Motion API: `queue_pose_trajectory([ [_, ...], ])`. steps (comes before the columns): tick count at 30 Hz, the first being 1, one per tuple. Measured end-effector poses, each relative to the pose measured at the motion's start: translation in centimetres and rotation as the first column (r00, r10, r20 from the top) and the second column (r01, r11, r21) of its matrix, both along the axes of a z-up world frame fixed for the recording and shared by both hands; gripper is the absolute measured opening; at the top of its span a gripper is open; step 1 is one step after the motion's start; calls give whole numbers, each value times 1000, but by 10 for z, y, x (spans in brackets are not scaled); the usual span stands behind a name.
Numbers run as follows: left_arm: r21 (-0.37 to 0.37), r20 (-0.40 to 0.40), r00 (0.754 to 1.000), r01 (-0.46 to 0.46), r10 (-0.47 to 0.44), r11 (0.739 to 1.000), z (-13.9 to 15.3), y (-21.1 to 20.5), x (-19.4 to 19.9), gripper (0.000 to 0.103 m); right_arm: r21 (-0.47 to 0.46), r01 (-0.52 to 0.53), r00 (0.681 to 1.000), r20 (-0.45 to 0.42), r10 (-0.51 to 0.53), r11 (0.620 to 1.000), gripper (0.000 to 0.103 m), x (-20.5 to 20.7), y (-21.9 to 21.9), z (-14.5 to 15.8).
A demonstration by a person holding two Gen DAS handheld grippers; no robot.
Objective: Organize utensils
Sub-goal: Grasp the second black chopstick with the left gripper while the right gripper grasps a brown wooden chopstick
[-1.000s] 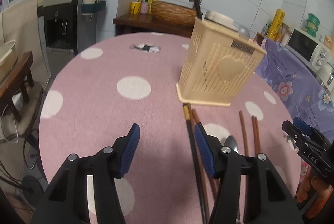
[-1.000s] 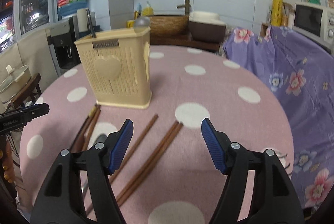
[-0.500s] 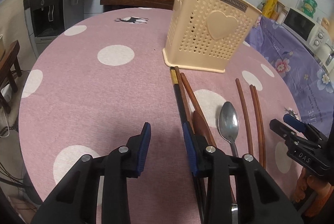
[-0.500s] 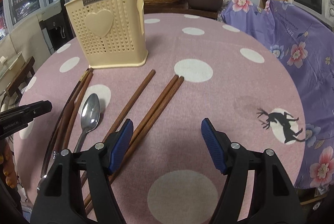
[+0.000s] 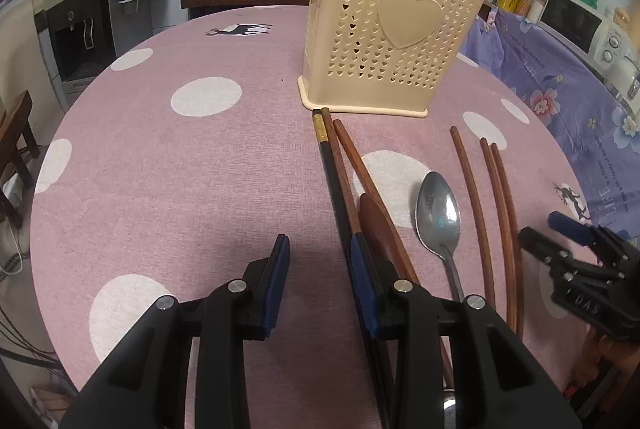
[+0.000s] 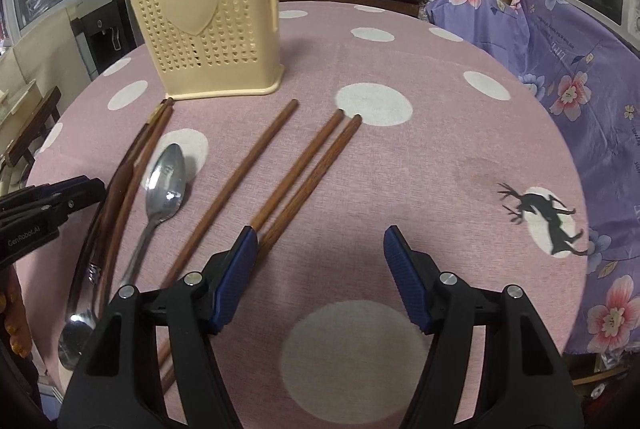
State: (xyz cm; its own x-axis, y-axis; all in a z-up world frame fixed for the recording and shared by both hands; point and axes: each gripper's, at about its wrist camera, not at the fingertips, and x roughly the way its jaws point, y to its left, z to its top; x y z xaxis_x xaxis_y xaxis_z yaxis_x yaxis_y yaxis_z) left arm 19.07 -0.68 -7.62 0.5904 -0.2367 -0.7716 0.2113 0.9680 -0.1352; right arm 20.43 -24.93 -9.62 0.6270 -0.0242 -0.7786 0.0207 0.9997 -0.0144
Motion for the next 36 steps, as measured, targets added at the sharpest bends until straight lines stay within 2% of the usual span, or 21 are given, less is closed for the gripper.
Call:
queue_pose_trajectory([
  [2, 61, 8, 999, -40, 39, 997, 0, 8, 3, 33, 23, 28, 1000, -5, -27, 999, 59, -2, -15, 1],
  [3, 51, 4, 998, -61, 61, 997, 1, 15, 5, 33, 50, 41, 999, 1, -41, 998, 59, -3, -22, 2],
  [5, -52, -15, 998, -57, 57, 997, 5, 23, 8, 33, 71, 55, 998, 15, -57, 996, 59, -3, -27, 5],
  [6, -63, -14, 999, -48, 47, 997, 7, 20, 8, 33, 74, 55, 998, 21, -57, 996, 59, -2, -26, 6],
  [8, -31, 9, 1000, -20, 20, 999, 10, 7, 8, 33, 104, 43, 999, 20, -46, 994, 59, 2, -23, 5],
  [11, -7, 2, 1000, 16, -16, 1000, 6, -9, 8, 33, 107, 21, 999, 23, -24, 994, 59, 3, -14, 4],
  [17, -1, -7, 1000, 5, -5, 1000, 0, -9, 5, 32, 102, 20, 999, 28, -23, 995, 59, 2, -11, 3],
  [23, 57, 13, 1000, -2, 1, 998, 0, -6, 4, 32, 90, 23, 999, 24, -26, 996, 59, 3, -11, 2],
  [26, 61, 2, 999, -38, 38, 997, 2, 11, 9, 32, 90, 42, 999, 30, -44, 995, 59, 2, -18, 4],
  [28, 38, 13, 997, -71, 71, 997, 9, 24, 13, 32, 97, 52, 998, 35, -56, 994, 59, 4, -22, 6],
  [31, 17, 21, 997, -80, 80, 997, 17, 30, 21, 32, 146, 44, 999, 21, -48, 988, 59, 13, -24, 7],
  [36, 8, 13, 996, -86, 86, 996, 19, 27, 36, 32, 180, 55, 998, 5, -57, 982, 50, 33, -22, 9],
])
